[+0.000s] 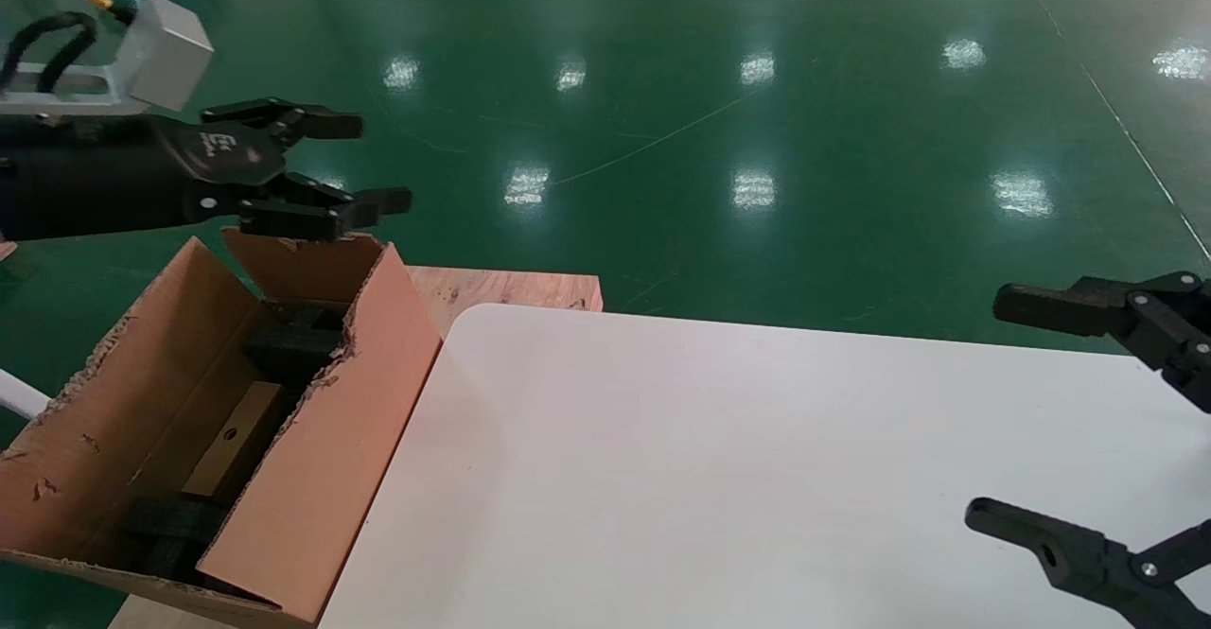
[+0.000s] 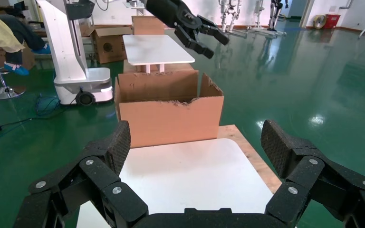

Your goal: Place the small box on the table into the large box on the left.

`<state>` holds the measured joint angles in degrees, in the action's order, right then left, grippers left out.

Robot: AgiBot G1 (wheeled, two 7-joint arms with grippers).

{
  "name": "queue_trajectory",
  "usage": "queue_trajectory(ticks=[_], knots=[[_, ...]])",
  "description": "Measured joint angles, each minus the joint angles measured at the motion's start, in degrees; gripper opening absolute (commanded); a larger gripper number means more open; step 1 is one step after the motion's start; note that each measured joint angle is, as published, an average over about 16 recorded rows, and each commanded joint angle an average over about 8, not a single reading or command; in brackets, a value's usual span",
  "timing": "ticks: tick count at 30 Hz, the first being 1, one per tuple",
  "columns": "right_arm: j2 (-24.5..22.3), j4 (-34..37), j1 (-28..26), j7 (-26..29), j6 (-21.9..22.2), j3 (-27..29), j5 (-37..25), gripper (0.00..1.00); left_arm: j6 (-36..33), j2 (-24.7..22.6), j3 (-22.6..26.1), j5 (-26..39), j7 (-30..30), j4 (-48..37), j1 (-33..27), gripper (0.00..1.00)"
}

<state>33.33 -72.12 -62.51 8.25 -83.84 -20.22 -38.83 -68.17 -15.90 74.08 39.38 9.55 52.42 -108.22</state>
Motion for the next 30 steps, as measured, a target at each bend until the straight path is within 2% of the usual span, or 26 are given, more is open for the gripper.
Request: queue_trajectory(ticks=[30], knots=[[0.0,0.0,0.0,0.0,0.0,0.0,0.0,1.0,-10.9,-11.9,-36.1,1.5,0.7,13.2,29.0,1.0]])
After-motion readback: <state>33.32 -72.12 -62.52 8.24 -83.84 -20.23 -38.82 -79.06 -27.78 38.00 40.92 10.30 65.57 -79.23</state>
